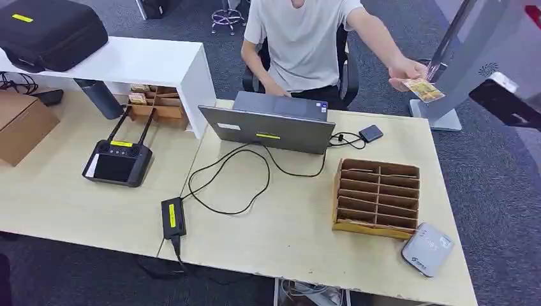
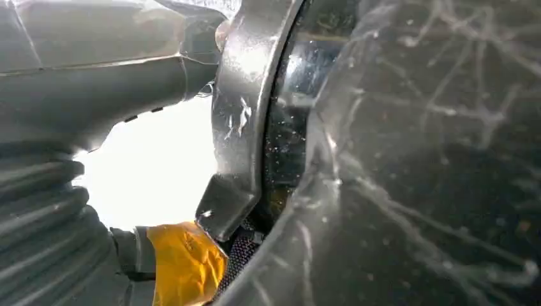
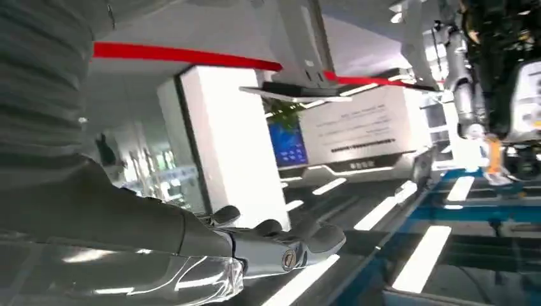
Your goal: Pass the card to the sensor for recognition and then transmit it.
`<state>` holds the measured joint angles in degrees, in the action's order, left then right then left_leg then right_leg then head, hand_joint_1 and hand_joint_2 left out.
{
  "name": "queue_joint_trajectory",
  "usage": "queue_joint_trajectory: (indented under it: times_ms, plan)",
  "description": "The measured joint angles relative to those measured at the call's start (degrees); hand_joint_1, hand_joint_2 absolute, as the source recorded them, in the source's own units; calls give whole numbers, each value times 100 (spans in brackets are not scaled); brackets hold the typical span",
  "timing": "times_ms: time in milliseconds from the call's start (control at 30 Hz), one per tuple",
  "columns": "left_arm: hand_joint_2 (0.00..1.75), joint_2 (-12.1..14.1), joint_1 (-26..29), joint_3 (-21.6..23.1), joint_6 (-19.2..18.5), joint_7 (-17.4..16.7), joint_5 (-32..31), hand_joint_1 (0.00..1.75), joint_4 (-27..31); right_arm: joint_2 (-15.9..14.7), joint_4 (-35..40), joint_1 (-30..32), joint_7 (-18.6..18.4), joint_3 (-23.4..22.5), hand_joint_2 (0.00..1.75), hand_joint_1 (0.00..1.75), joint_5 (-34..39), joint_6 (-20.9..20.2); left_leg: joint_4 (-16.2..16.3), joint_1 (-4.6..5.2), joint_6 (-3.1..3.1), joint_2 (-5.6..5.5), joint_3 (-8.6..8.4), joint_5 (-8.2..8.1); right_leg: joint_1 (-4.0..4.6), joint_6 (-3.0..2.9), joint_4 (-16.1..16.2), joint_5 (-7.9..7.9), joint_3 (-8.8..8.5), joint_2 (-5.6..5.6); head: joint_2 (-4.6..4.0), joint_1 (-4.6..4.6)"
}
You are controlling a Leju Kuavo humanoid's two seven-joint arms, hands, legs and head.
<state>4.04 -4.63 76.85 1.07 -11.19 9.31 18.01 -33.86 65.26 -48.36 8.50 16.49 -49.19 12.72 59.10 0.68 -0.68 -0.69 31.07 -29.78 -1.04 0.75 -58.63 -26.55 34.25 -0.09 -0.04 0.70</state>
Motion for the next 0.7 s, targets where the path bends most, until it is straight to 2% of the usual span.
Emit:
queue_joint_trajectory:
  times_ms: [433, 700]
  plan:
    - [175, -42, -95, 0, -109, -136, -356, 0, 0, 721, 90, -773, -232, 1983, 175, 0, -1375, 280, 0, -3, 5, 2, -6, 5, 4, -2, -1, 1, 1, 6, 0, 0]
    - [175, -59, -98, -20, -112, -208, -418, 0, -4, 1008, 79, -770, -291, 2458, 175, 0, -1417, 280, 0, -2, 5, 2, -4, 5, 3, -2, 0, 1, 2, 5, 0, -2]
